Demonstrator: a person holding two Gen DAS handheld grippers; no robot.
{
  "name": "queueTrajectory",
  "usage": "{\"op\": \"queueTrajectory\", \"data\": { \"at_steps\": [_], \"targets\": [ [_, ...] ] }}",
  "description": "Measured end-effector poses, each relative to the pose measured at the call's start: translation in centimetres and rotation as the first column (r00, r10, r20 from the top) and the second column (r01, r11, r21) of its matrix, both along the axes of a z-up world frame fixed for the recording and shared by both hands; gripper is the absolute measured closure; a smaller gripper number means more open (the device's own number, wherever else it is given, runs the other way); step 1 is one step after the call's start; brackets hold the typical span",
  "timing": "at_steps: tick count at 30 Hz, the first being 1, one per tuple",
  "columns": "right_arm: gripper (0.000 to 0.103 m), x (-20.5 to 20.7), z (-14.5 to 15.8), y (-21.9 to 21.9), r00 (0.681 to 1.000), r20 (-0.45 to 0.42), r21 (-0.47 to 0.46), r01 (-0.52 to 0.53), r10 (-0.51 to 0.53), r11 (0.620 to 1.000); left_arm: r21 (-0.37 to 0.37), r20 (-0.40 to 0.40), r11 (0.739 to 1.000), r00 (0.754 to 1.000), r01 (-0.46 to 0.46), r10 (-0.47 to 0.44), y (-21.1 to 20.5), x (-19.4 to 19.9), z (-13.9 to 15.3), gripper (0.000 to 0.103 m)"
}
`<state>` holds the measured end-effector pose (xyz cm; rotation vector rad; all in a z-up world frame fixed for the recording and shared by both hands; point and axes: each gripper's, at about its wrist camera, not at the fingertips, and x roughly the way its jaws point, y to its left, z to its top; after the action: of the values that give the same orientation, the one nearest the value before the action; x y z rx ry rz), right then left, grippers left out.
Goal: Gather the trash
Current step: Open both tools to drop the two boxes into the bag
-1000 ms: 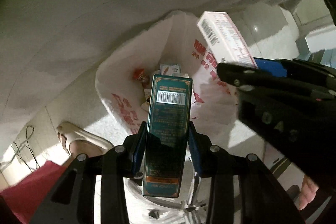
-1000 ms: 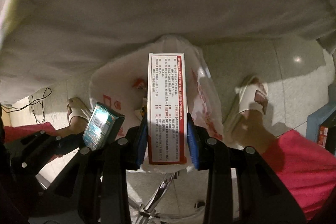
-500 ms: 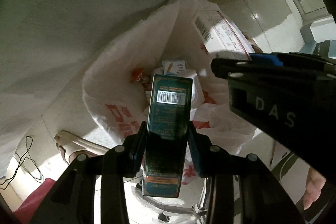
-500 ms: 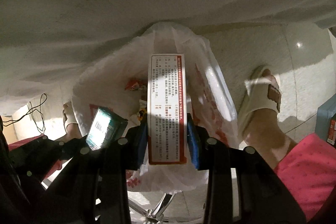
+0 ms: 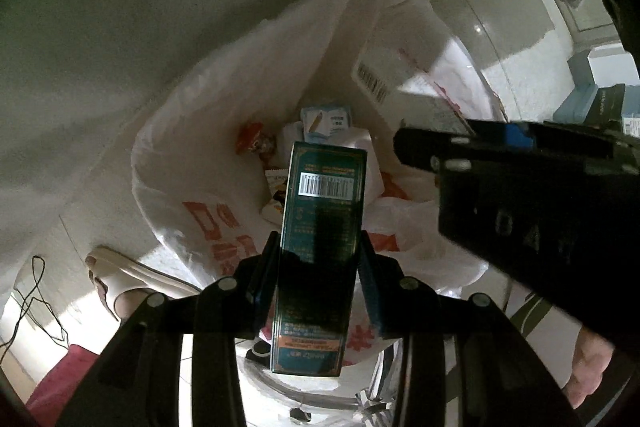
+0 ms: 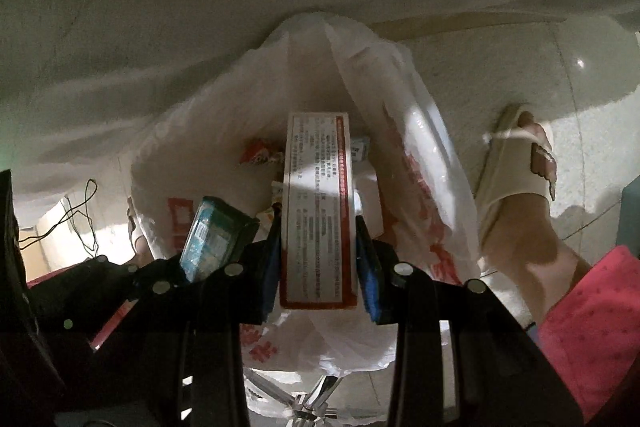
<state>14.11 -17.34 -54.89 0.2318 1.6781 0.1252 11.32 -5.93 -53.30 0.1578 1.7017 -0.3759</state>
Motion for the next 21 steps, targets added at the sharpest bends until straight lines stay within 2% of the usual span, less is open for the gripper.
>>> {"op": "queueTrajectory", "data": {
  "at_steps": [5, 6, 8, 9, 10, 19, 21],
  "targets": [
    [0.069, -0.3, -0.2, 0.6, 1.000, 0.000, -0.008, -0.013, 0.013, 1.000, -0.008, -0.021, 1.000, 1.000, -0.010, 0.010, 0.0, 0.0, -0.4, 0.063],
    [0.069, -0.3, -0.1, 0.7, 1.000, 0.001, -0.010, -0.013, 0.013, 1.000, -0.006, -0.028, 1.000, 1.000, -0.013, 0.013, 0.1, 0.0, -0.5, 0.054],
    [0.060, -0.4, -0.2, 0.8, 1.000, 0.003, -0.011, -0.011, 0.011, 1.000, -0.001, -0.039, 1.000, 0.999, -0.027, 0.027, 0.1, 0.3, -0.6, 0.038],
    [0.050, -0.4, -0.2, 0.8, 1.000, 0.006, -0.022, -0.012, 0.012, 1.000, -0.001, -0.039, 1.000, 0.999, -0.029, 0.029, 0.1, 0.3, -0.6, 0.036],
    [0.048, -0.4, -0.2, 0.9, 1.000, 0.010, -0.031, -0.013, 0.013, 0.999, 0.003, -0.045, 1.000, 0.999, -0.029, 0.029, 0.1, 0.4, -0.7, 0.036],
    [0.048, -0.4, 0.4, 0.0, 1.000, 0.009, -0.048, -0.013, 0.013, 0.999, 0.037, -0.028, 0.997, 0.997, -0.069, 0.070, 0.8, 0.5, 0.1, 0.028],
    [0.044, -0.5, 0.9, -0.2, 1.000, 0.016, -0.062, -0.021, 0.022, 0.998, 0.043, -0.024, 0.995, 0.996, -0.086, 0.087, 1.2, 0.6, 0.4, 0.026]
  ]
}}
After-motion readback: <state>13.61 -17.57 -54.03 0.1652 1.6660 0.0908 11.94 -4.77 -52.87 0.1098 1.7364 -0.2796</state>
